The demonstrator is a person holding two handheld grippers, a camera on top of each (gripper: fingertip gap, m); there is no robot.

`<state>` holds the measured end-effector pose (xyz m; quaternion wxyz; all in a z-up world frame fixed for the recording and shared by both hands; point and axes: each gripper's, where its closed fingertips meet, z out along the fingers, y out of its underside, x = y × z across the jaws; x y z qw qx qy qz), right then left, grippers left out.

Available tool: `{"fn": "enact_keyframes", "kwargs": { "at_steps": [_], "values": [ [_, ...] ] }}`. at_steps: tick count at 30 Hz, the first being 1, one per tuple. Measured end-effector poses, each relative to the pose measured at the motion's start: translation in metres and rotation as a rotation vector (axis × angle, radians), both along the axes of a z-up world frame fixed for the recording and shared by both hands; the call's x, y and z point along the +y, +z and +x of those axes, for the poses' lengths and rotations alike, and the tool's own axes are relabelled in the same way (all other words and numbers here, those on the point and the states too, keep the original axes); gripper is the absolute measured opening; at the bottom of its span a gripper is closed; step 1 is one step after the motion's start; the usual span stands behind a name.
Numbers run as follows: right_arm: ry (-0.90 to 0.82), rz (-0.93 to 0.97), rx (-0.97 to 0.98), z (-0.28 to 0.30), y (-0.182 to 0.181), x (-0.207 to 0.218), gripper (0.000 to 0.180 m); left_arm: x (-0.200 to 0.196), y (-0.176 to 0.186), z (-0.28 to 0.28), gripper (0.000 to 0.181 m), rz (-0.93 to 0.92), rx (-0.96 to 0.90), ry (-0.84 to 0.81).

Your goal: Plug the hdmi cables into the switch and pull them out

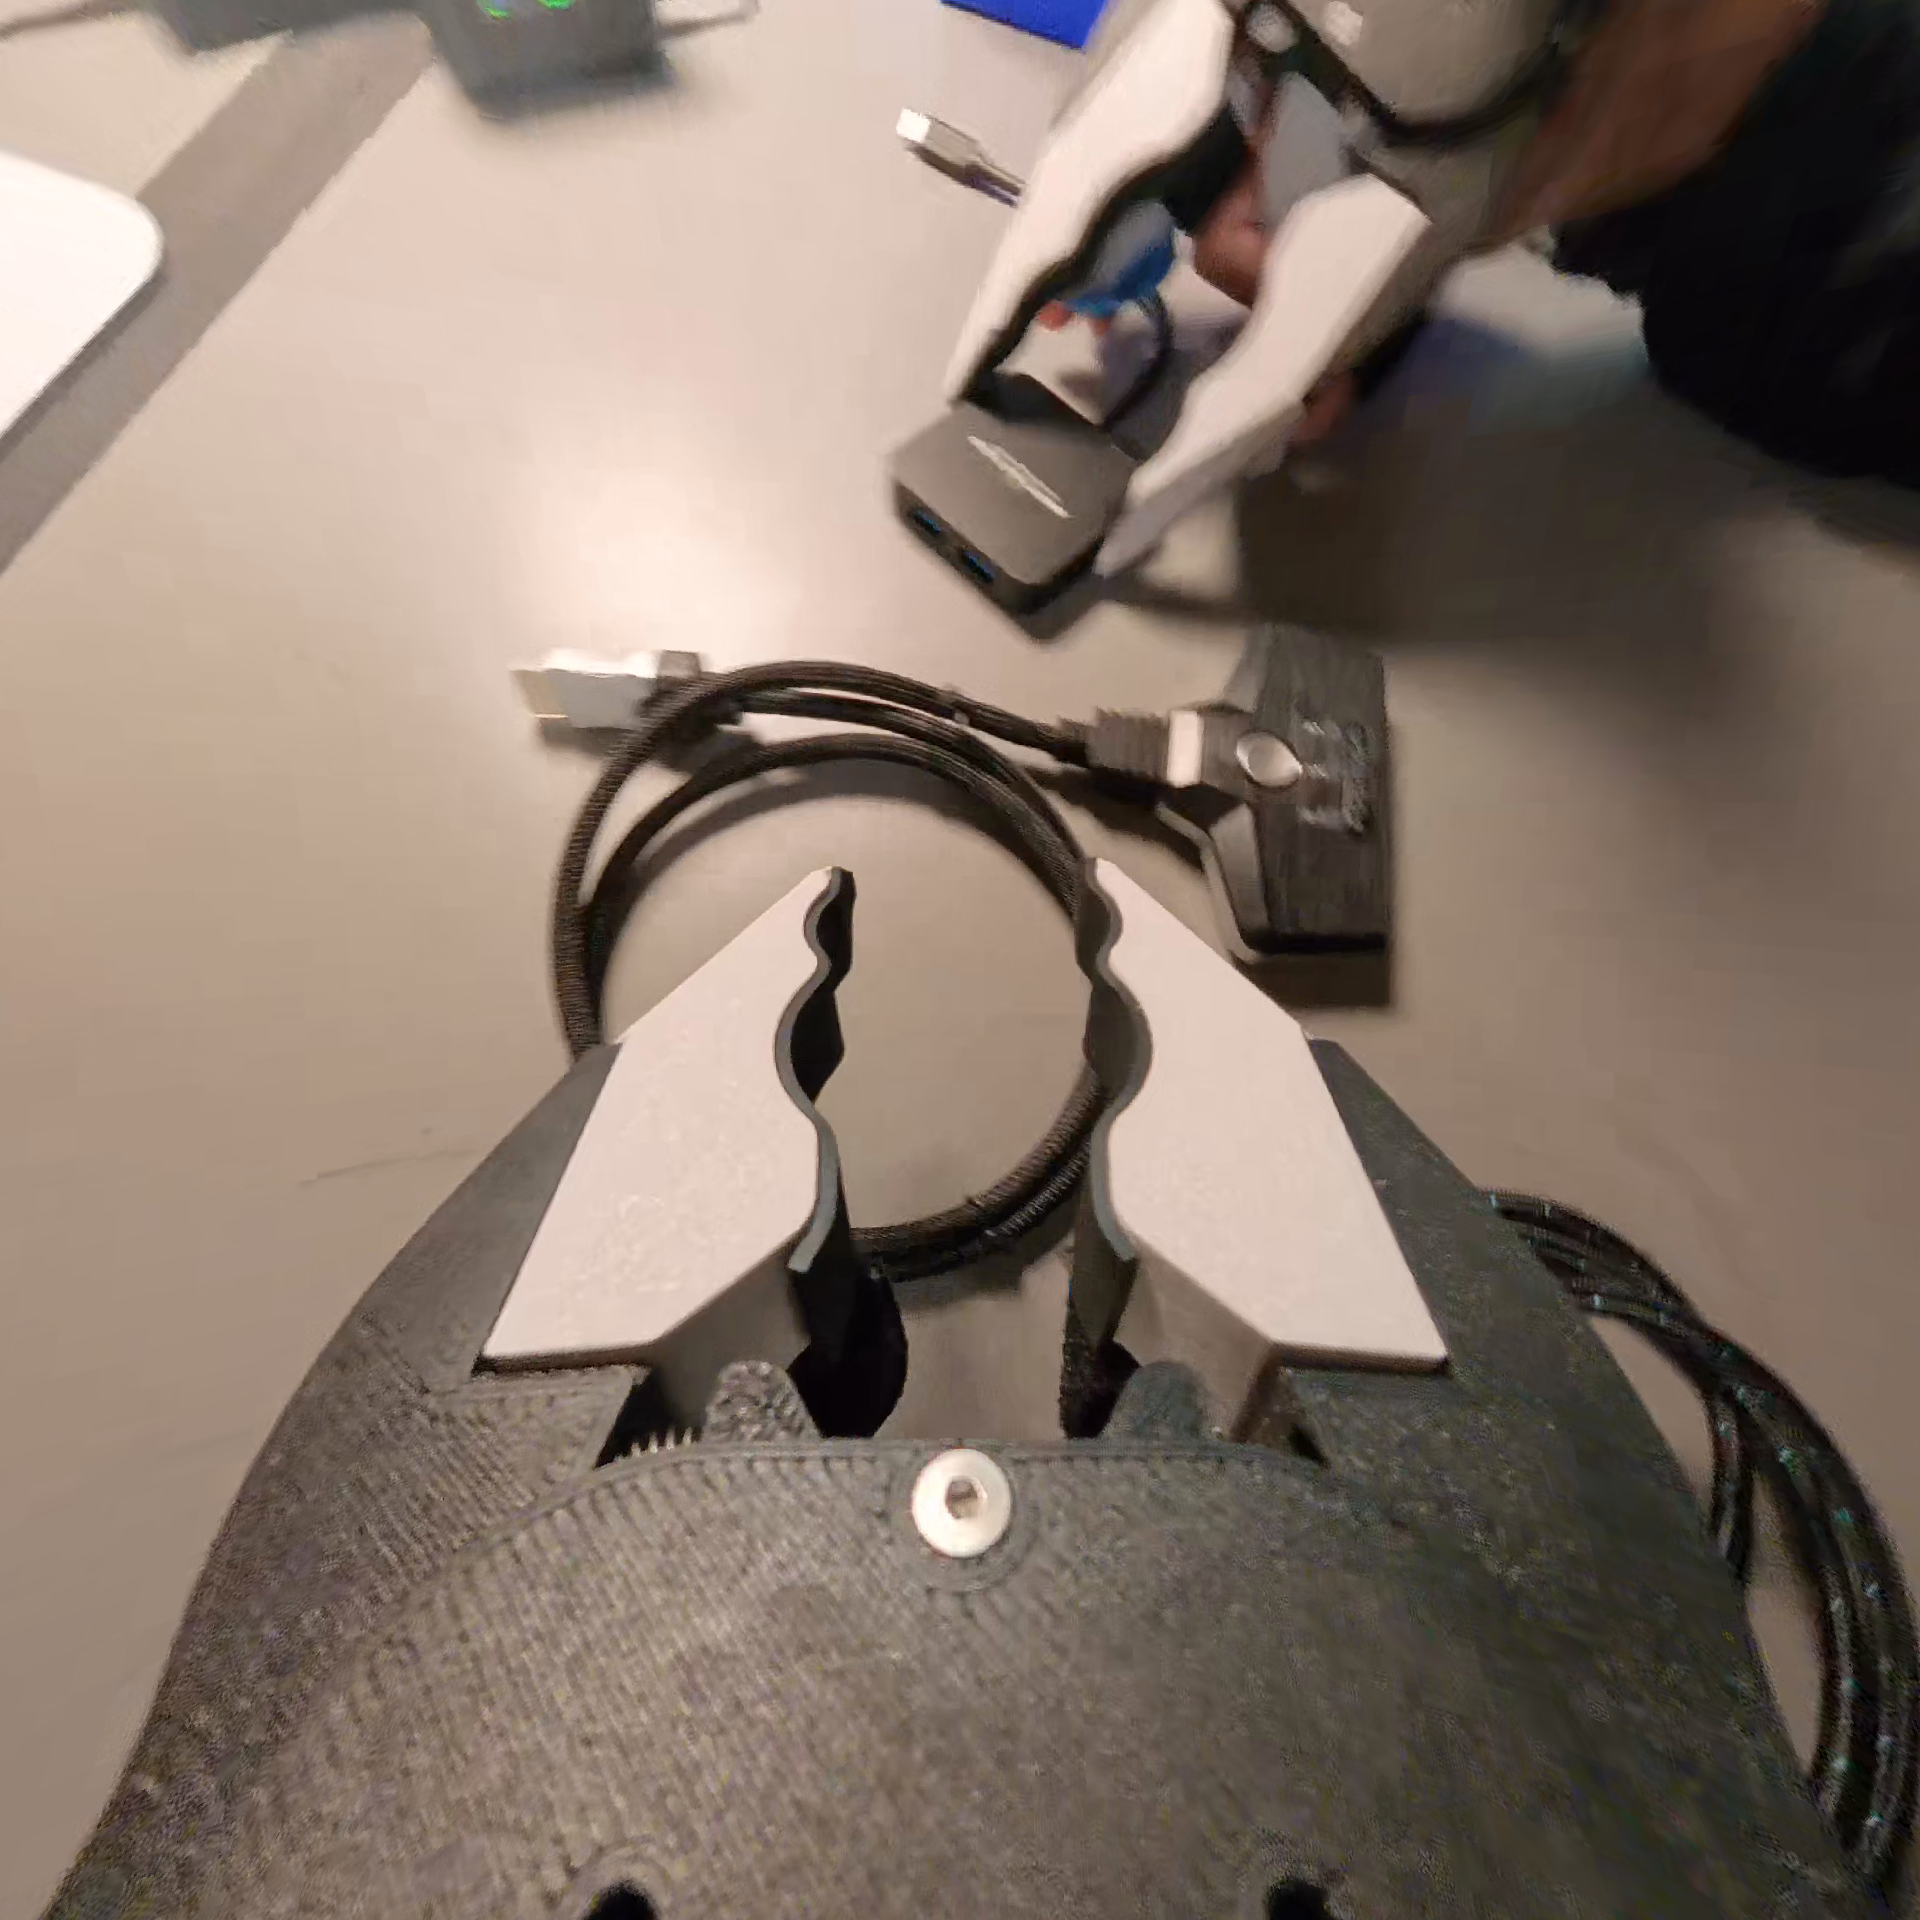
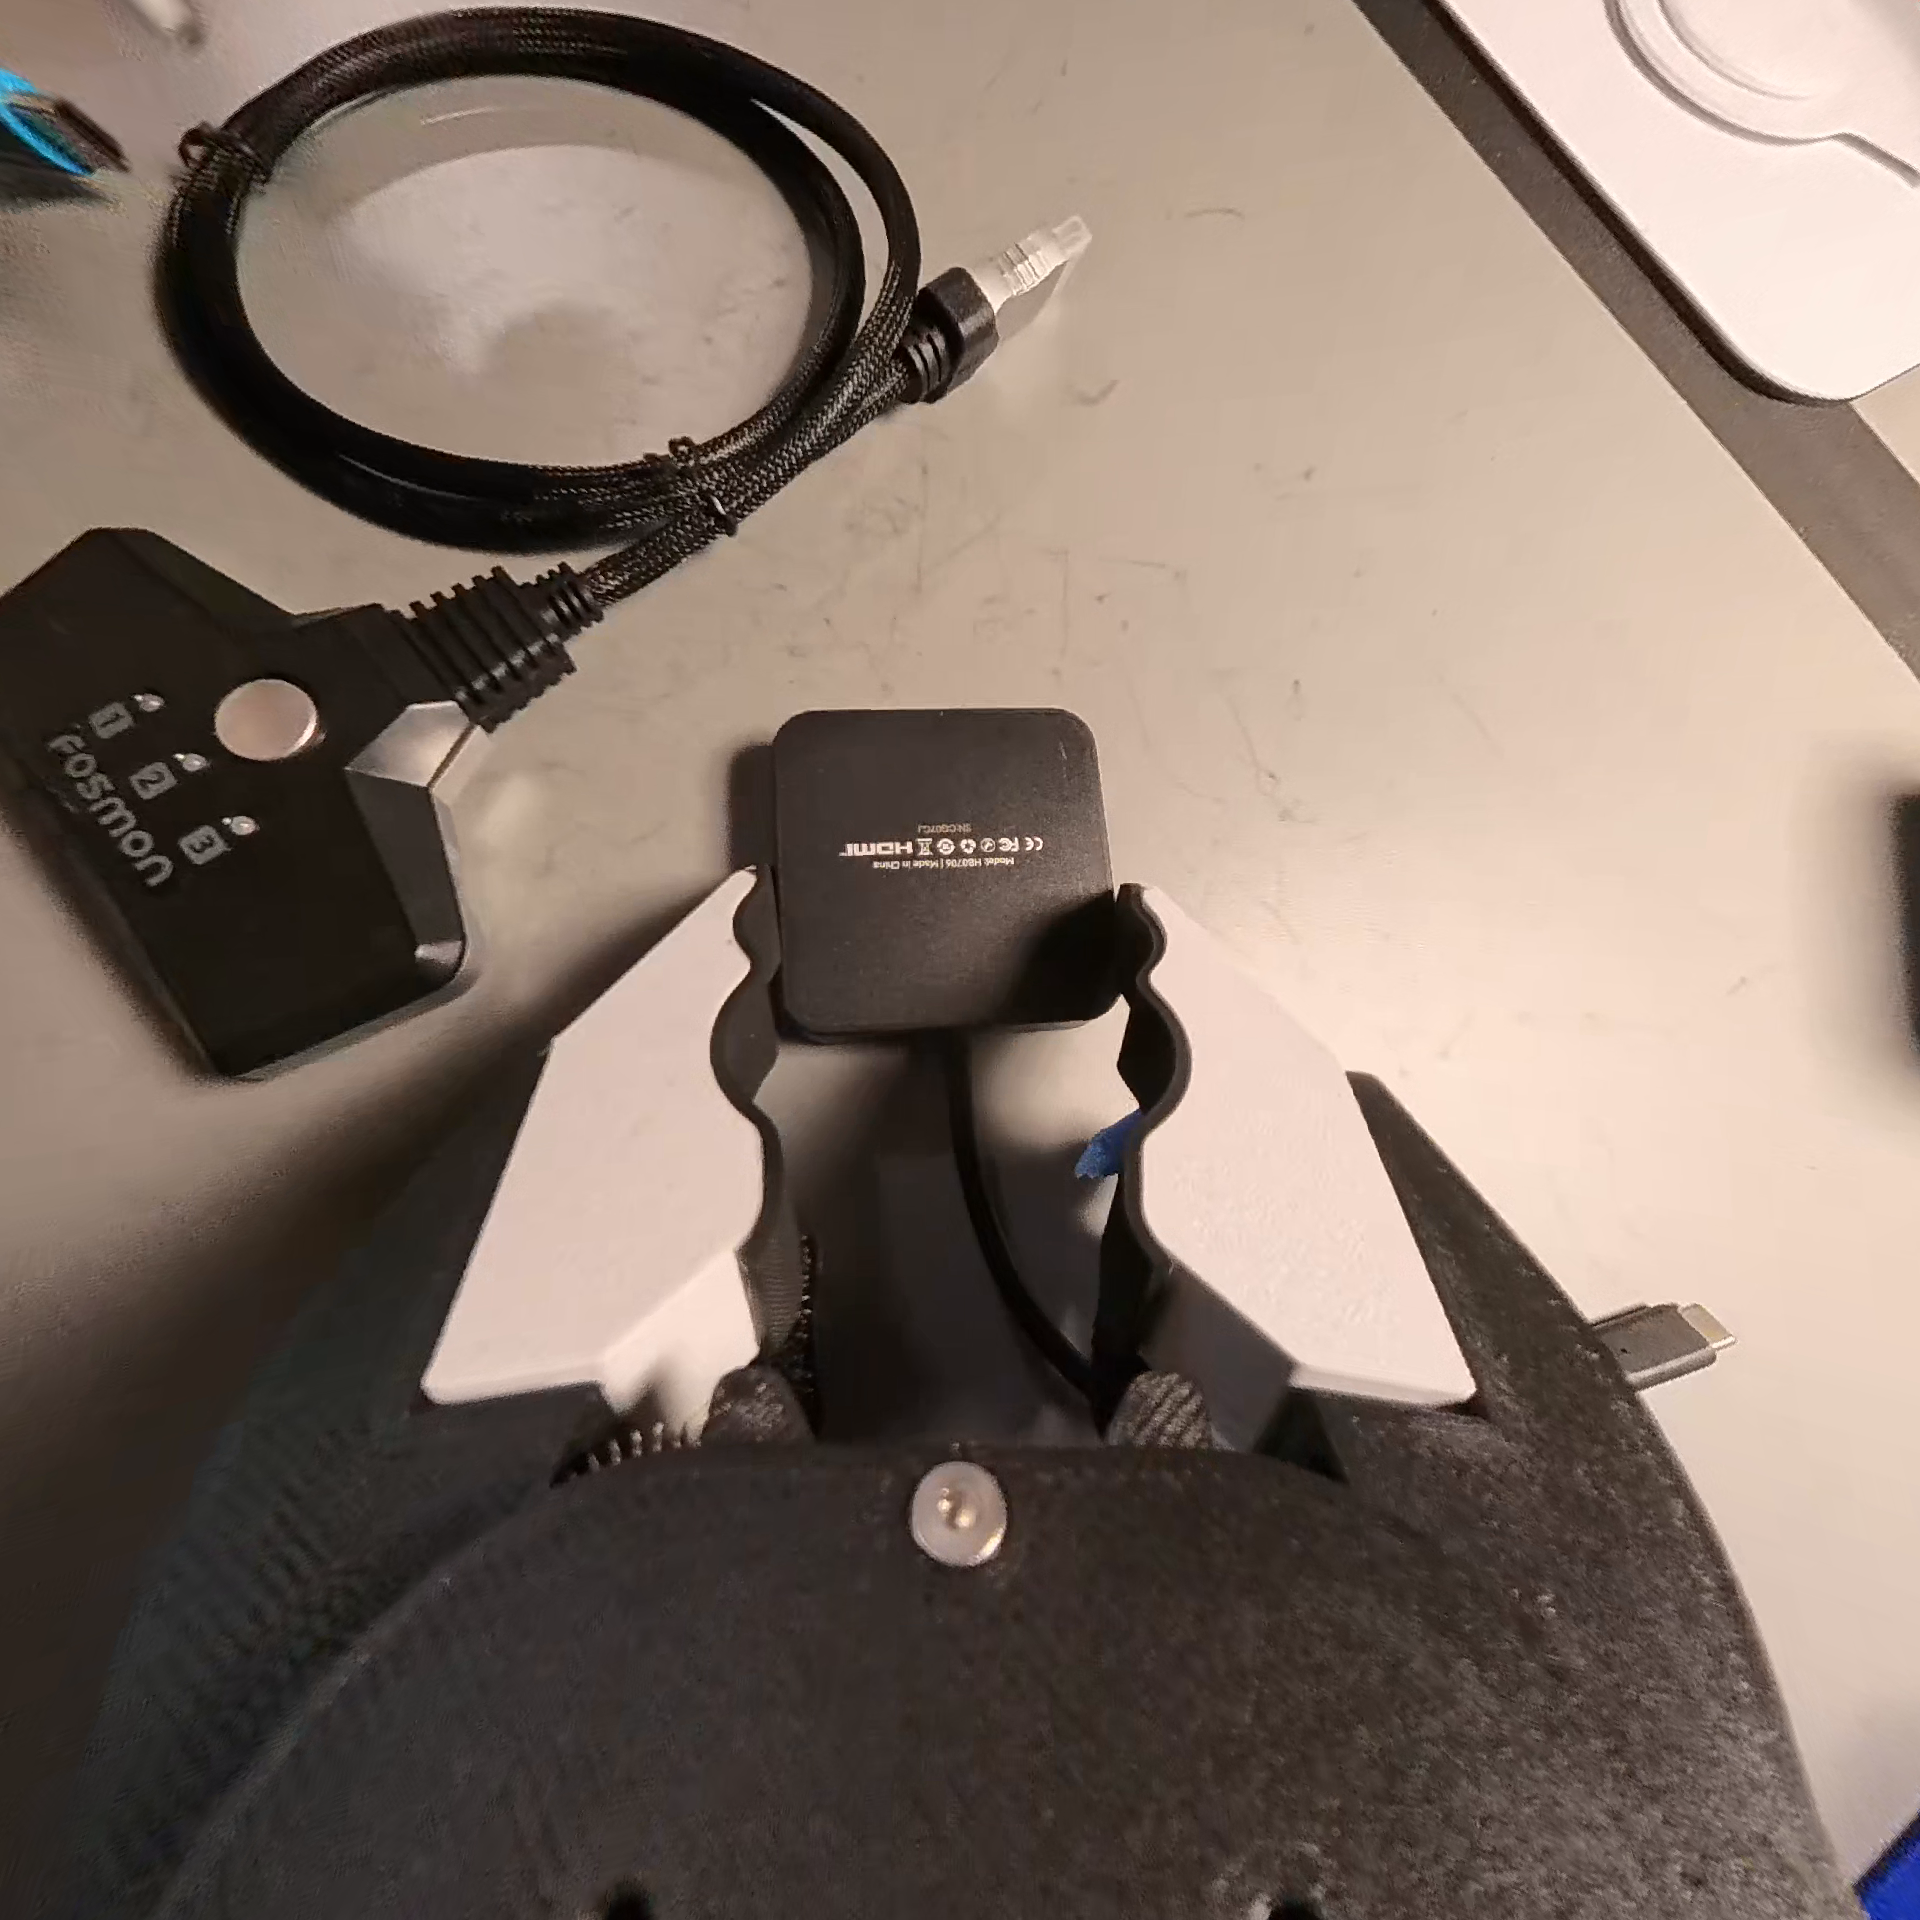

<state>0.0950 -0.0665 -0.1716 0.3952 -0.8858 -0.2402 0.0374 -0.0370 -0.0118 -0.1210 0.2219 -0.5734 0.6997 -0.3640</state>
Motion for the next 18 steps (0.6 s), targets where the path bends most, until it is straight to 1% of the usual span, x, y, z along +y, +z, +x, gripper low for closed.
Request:
{"fn": "enact_keyframes", "kwargs": {
  "at_steps": [2, 4, 5, 7, 10, 14, 18],
  "values": [
    [0.005, 0.002, -0.014, 0.001, -0.001, 0.0, 0.067, 0.023, 0.004, 0.014, 0.05, -0.056, 0.049, 0.099],
    [0.006, 0.01, -0.039, 0.003, 0.0, 0.0, 0.067, 0.042, -0.003, 0.026, 0.06, -0.057, 0.121, 0.134],
    [0.008, 0.014, -0.042, 0.004, 0.0, 0.0, 0.067, 0.049, -0.006, 0.031, 0.06, -0.041, 0.146, 0.142],
    [0.01, 0.021, -0.041, 0.005, 0.001, -0.001, 0.067, 0.056, -0.014, 0.04, 0.06, -0.02, 0.183, 0.134],
    [0.018, 0.025, -0.035, 0.006, 0.001, -0.002, 0.067, 0.054, -0.029, 0.05, 0.06, -0.023, 0.22, 0.113],
    [0.016, 0.027, -0.031, 0.007, 0.0, -0.001, 0.067, 0.063, -0.053, 0.052, 0.041, 0.043, 0.254, 0.141],
    [0.012, 0.036, -0.031, 0.007, 0.0, 0.001, 0.067, 0.072, -0.053, 0.072, 0.021, 0.056, 0.17, 0.151]
  ]
}}
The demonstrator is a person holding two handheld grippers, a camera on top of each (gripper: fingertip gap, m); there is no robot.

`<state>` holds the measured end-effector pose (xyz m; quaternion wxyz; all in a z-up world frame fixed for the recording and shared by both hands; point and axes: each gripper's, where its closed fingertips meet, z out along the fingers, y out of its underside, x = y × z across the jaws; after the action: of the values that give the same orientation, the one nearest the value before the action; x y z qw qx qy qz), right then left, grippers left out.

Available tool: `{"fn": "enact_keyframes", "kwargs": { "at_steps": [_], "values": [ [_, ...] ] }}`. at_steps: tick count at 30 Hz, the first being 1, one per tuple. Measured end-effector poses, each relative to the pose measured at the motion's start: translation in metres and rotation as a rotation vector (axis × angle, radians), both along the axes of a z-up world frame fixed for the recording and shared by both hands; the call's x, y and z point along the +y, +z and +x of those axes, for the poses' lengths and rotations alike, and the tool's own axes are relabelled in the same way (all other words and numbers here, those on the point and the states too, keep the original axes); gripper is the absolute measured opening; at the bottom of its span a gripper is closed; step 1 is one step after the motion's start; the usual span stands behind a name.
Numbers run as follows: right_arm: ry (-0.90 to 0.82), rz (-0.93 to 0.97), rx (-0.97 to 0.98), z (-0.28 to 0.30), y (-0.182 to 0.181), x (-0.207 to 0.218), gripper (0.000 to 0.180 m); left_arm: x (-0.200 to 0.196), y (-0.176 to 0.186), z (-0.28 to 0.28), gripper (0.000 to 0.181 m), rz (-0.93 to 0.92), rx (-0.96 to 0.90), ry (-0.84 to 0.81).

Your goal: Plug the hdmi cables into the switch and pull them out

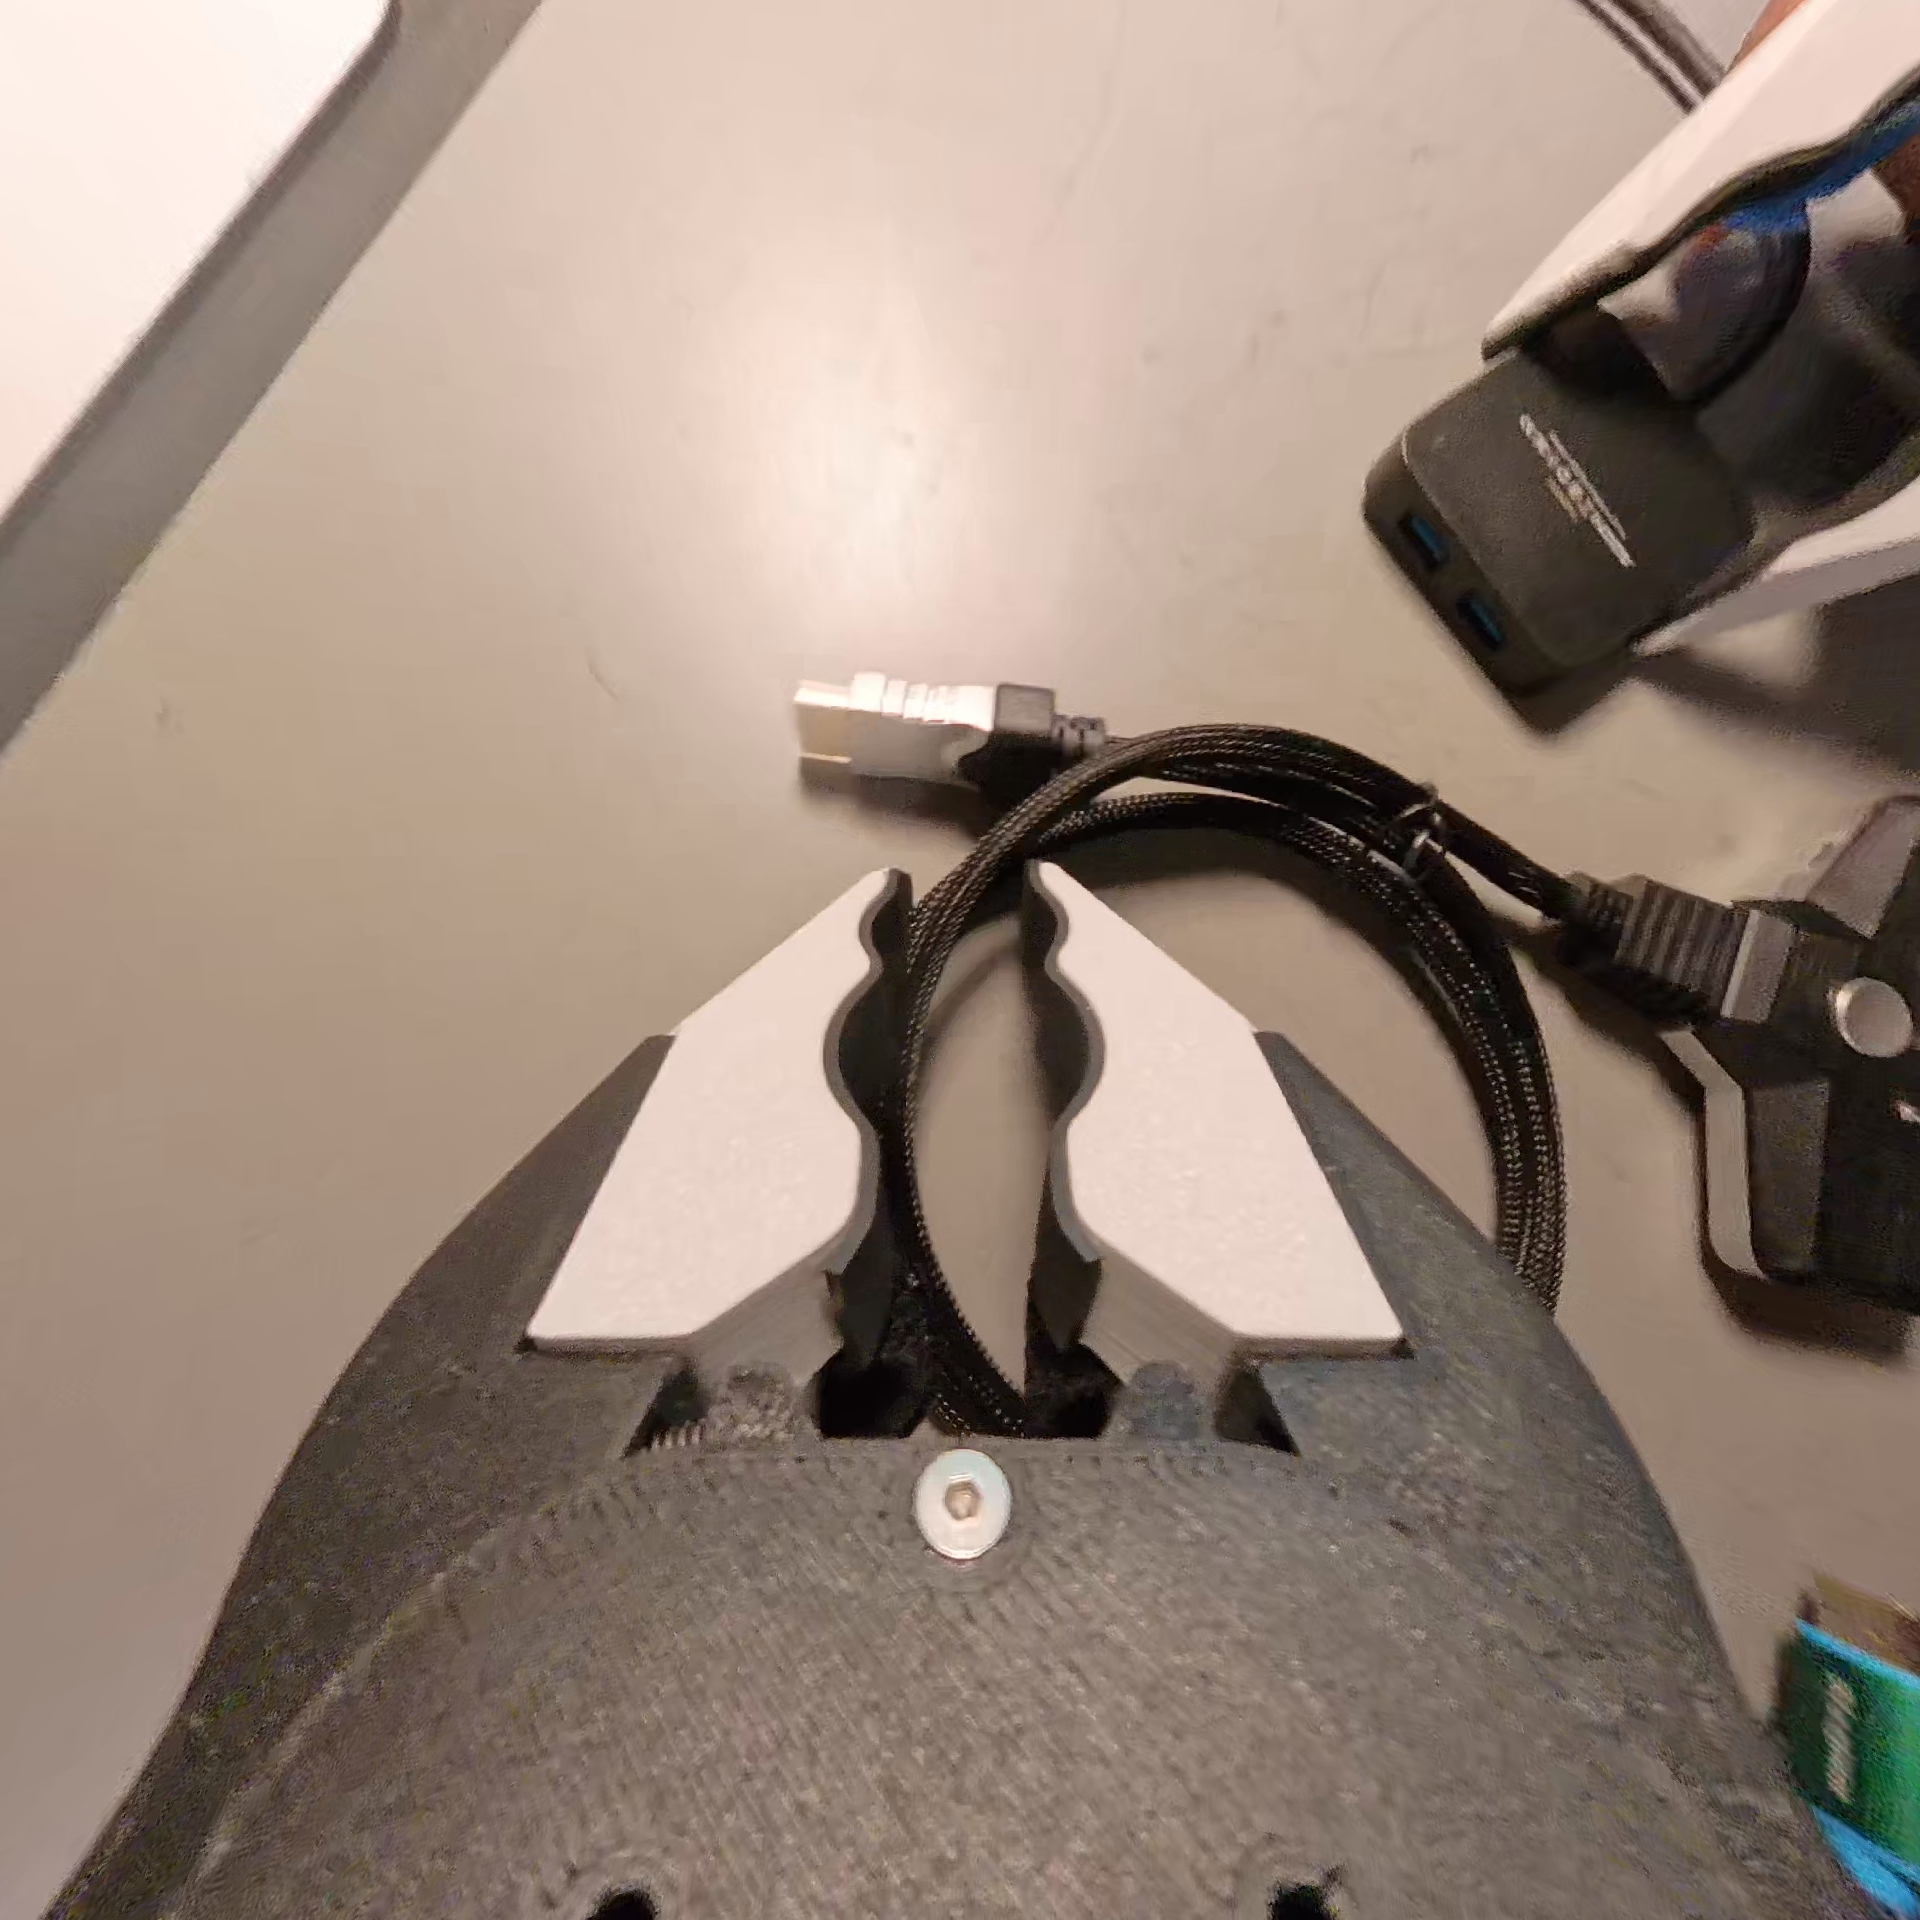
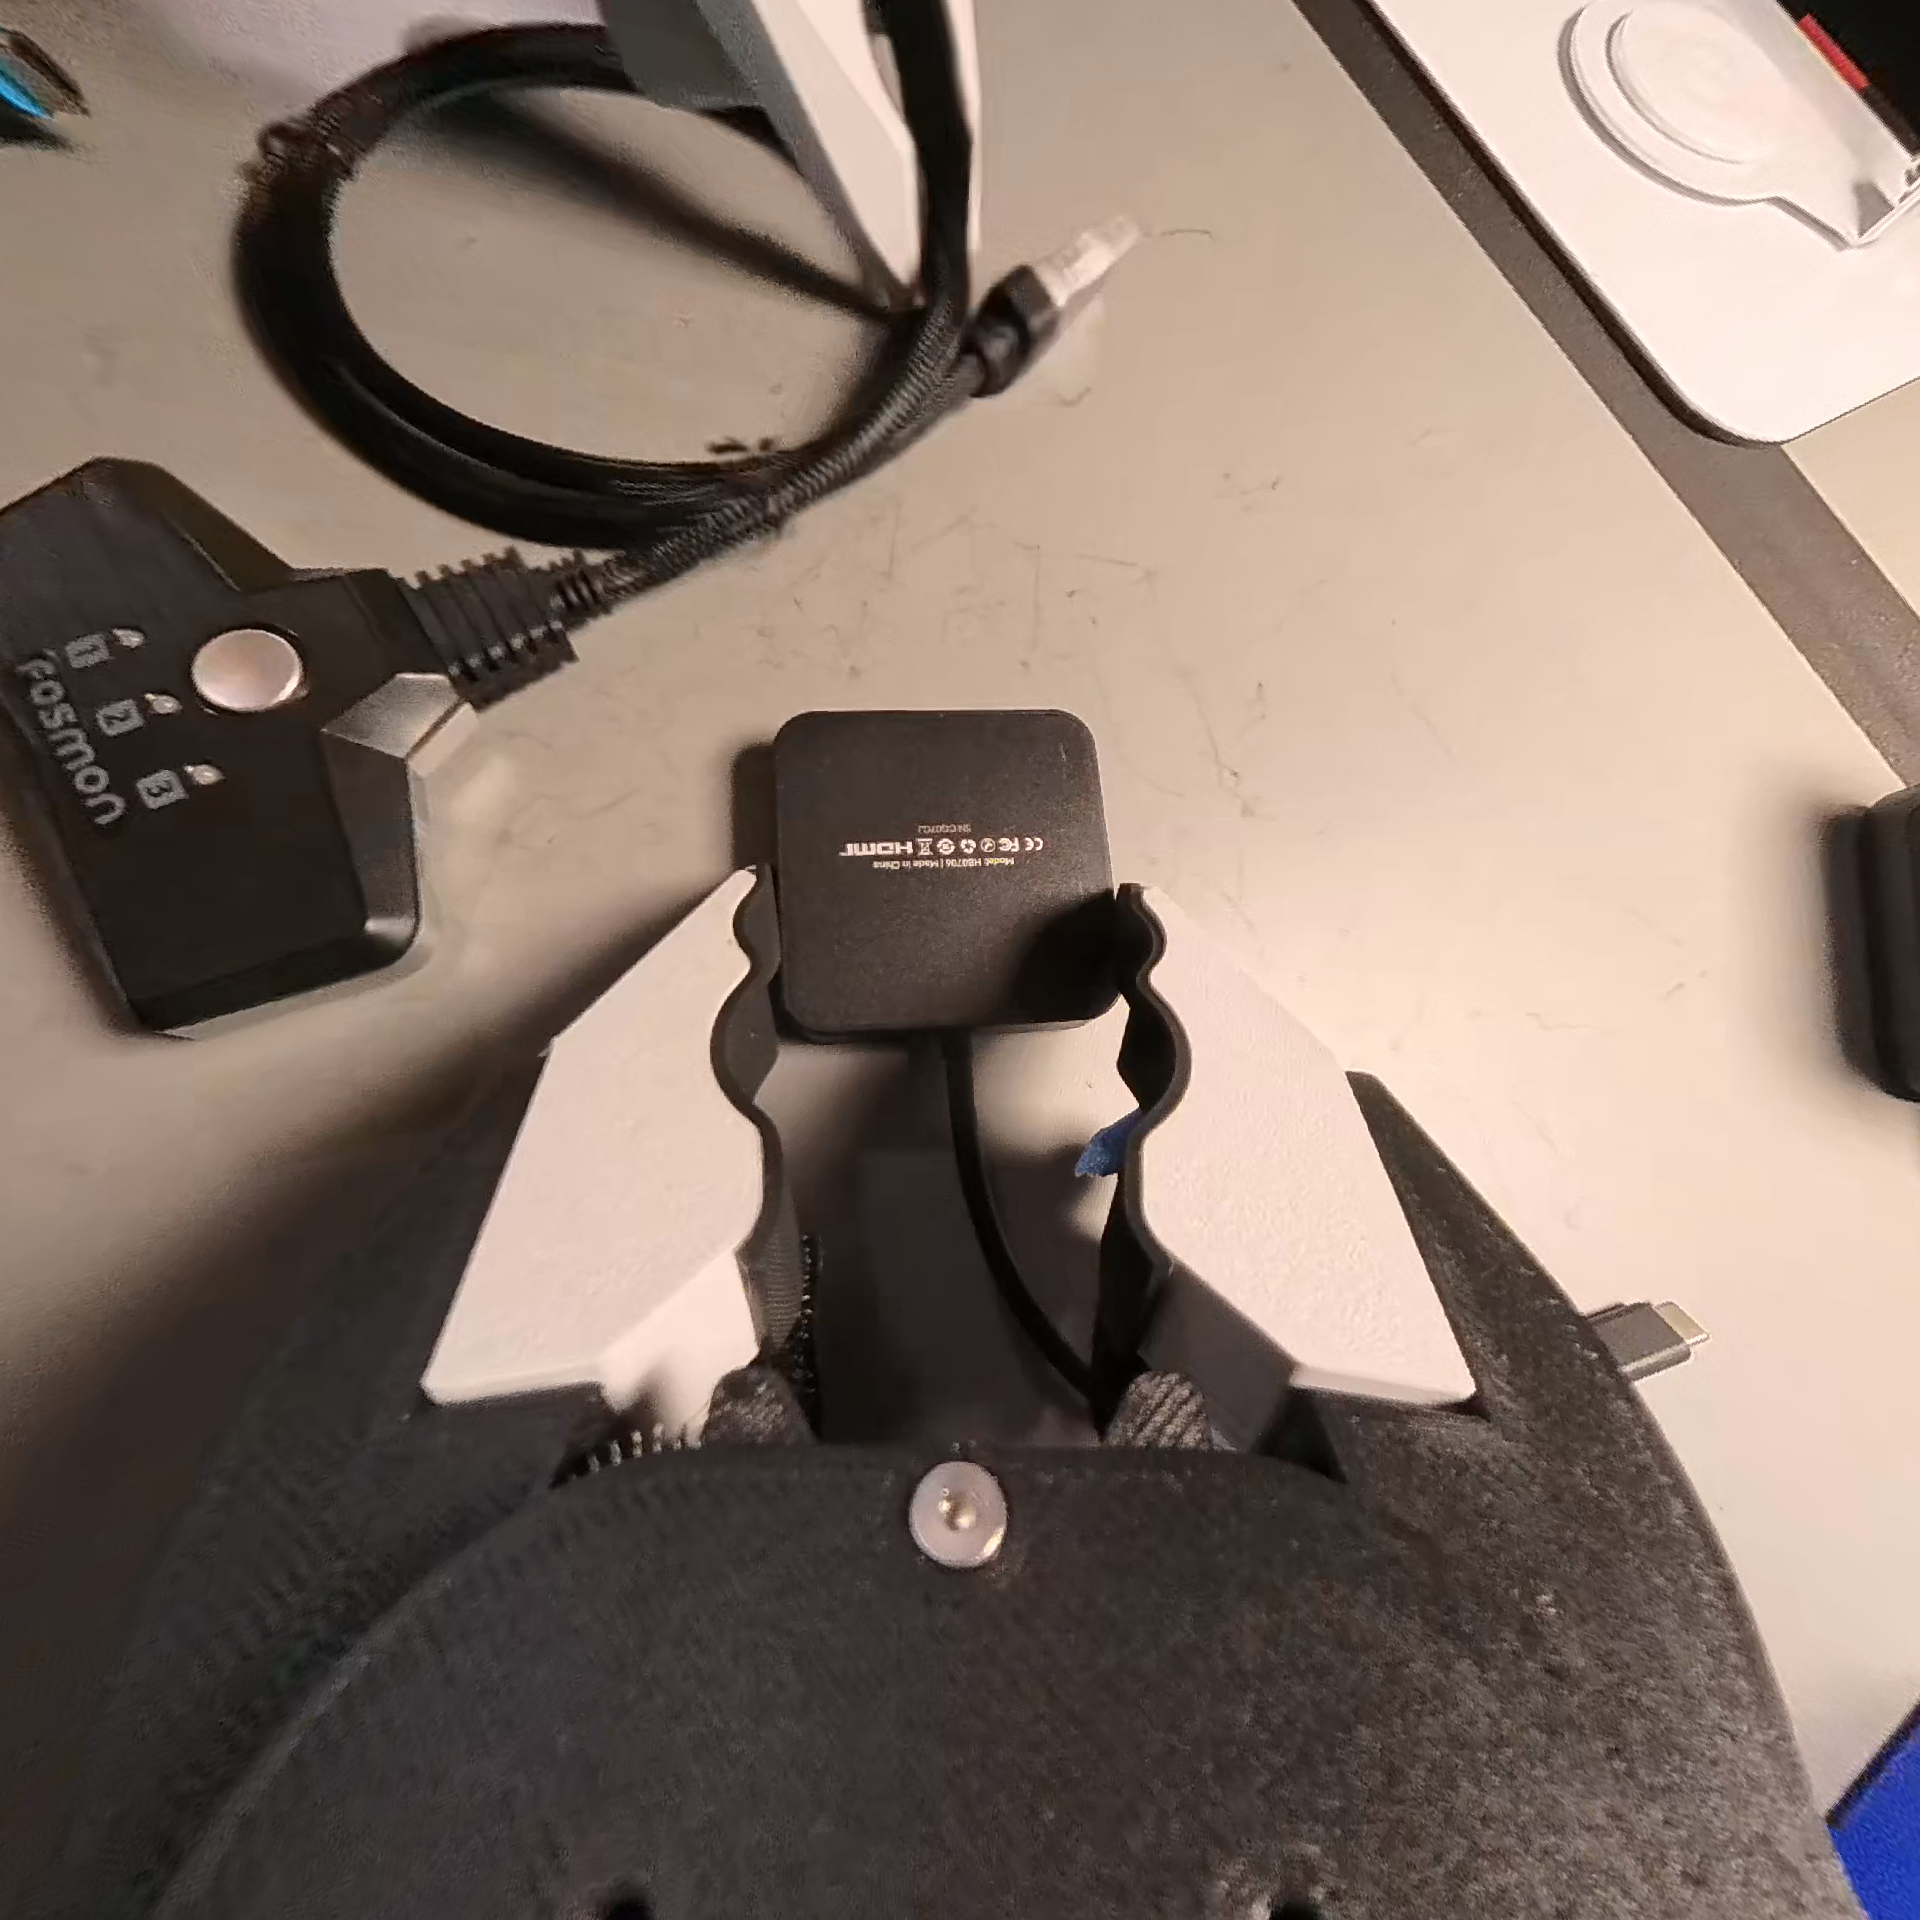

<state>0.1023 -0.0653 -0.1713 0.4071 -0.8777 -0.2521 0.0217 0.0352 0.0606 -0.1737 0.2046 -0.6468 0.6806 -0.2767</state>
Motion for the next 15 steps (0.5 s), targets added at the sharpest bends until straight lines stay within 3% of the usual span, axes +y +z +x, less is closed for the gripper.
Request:
{"fn": "enact_keyframes", "kwargs": {
  "at_steps": [3, 6, 10, 15],
  "values": [
    [-0.005, 0.003, -0.002, 0.001, 0.0, 0.0, 0.067, 0.01, 0.0, 0.011, 0.028, 0.081, -0.021, 0.004],
    [-0.008, 0.008, 0.009, 0.002, 0.002, -0.001, 0.067, 0.017, 0.014, -0.003, 0.052, 0.143, -0.008, 0.056],
    [0.01, -0.012, 0.023, 0.0, -0.001, -0.003, 0.068, -0.007, 0.045, -0.052, 0.057, 0.091, -0.064, 0.044],
    [0.032, -0.018, 0.028, -0.003, -0.001, -0.007, 0.068, -0.048, 0.043, -0.135, 0.058, -0.033, -0.026, -0.003]
  ]
}}
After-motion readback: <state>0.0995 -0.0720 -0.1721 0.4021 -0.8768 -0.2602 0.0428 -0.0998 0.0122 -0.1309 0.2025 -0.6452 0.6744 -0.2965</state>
